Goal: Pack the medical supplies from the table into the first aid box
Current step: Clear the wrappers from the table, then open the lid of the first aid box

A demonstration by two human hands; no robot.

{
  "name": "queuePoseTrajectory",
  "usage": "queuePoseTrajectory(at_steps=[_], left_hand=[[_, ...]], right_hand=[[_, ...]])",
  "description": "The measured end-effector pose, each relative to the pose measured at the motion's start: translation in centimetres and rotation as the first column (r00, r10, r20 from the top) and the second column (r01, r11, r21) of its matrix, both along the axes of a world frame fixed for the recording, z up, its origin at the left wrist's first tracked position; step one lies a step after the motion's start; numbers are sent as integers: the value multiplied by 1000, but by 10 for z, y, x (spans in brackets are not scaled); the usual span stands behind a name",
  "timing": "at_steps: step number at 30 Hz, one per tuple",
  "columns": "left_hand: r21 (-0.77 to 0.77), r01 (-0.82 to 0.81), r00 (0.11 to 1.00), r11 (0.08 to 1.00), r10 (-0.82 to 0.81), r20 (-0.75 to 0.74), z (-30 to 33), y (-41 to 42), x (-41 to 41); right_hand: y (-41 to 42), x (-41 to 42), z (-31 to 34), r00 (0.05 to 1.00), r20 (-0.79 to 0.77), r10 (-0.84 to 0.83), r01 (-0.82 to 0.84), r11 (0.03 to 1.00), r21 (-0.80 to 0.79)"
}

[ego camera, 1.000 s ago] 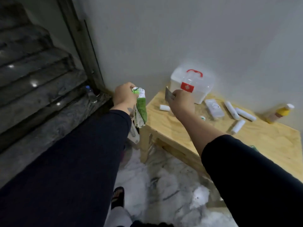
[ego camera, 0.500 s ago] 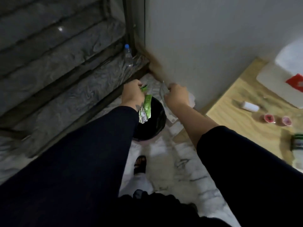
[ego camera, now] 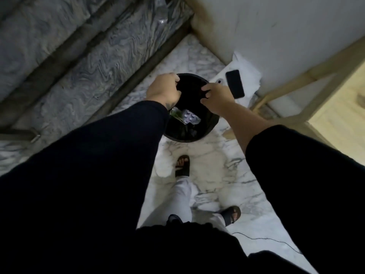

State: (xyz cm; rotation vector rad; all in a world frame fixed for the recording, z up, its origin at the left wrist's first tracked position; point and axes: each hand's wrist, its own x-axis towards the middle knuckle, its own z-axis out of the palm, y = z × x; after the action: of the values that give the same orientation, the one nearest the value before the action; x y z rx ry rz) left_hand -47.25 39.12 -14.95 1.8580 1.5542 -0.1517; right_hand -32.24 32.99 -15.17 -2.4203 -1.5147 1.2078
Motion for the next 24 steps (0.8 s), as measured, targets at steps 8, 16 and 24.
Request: queuePoseTrajectory(at_steps=[8,16,24], left_hand=[[199,507,860,839,-477,-180,88,21,53],[324,704,698,632,-700,-151,173,9,176],[441,817,474,371,-868,-148,217,-47,310]], right_hand=[[-1,45,75,972,220,78,-95,993,66],[-52,138,174,896,442,-51,-38,981,189],[-145,251,230,734,596,-327,175,938,299]])
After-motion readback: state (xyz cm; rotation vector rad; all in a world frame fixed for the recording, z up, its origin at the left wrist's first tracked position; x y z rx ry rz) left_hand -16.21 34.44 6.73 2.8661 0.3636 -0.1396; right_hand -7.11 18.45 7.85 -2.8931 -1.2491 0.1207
